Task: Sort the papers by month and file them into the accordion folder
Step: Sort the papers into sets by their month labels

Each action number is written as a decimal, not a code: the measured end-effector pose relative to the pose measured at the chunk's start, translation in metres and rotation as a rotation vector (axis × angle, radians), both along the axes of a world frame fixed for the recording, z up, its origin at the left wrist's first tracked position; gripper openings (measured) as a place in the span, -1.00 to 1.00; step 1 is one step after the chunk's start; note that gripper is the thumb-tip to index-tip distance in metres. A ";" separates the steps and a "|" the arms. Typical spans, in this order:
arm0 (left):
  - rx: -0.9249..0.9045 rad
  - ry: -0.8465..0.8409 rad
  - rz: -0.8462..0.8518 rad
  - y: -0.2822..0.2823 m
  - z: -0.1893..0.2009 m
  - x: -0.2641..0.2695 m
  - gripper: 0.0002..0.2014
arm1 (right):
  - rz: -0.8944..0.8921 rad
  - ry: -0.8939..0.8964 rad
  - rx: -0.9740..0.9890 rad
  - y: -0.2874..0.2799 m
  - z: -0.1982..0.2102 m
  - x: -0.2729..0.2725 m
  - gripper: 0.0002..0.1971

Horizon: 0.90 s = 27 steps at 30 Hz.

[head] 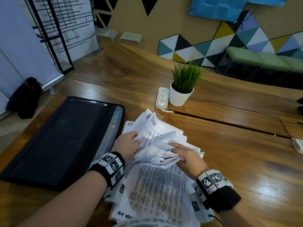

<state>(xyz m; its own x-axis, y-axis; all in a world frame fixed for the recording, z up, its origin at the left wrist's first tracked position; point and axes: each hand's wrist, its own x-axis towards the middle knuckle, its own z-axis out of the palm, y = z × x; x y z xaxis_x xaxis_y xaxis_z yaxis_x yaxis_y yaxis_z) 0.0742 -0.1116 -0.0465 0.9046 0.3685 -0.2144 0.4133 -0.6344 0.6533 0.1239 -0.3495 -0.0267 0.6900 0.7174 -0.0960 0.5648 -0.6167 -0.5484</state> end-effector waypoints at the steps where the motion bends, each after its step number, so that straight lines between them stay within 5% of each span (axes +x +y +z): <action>1: 0.018 0.035 -0.021 0.001 0.001 0.001 -0.69 | 0.000 -0.001 -0.007 0.000 0.001 0.000 -0.56; 6: 0.084 -0.059 0.002 0.014 0.022 0.000 -0.54 | -0.007 0.006 -0.026 0.001 0.010 0.001 -0.50; 11: 0.170 -0.227 0.114 0.056 0.070 -0.003 -0.66 | 0.005 -0.016 -0.057 0.002 0.014 0.002 -0.54; 17: 0.431 -0.451 0.210 0.101 0.134 -0.021 -0.51 | -0.027 -0.135 -0.010 -0.002 0.010 -0.002 -0.71; 23: 0.270 -0.640 0.421 0.123 0.159 -0.036 -0.54 | -0.004 -0.062 0.043 -0.027 0.045 -0.017 -0.61; 27: 0.088 -0.654 0.354 0.104 0.145 -0.032 -0.69 | 0.023 0.002 0.073 -0.045 0.080 -0.031 -0.60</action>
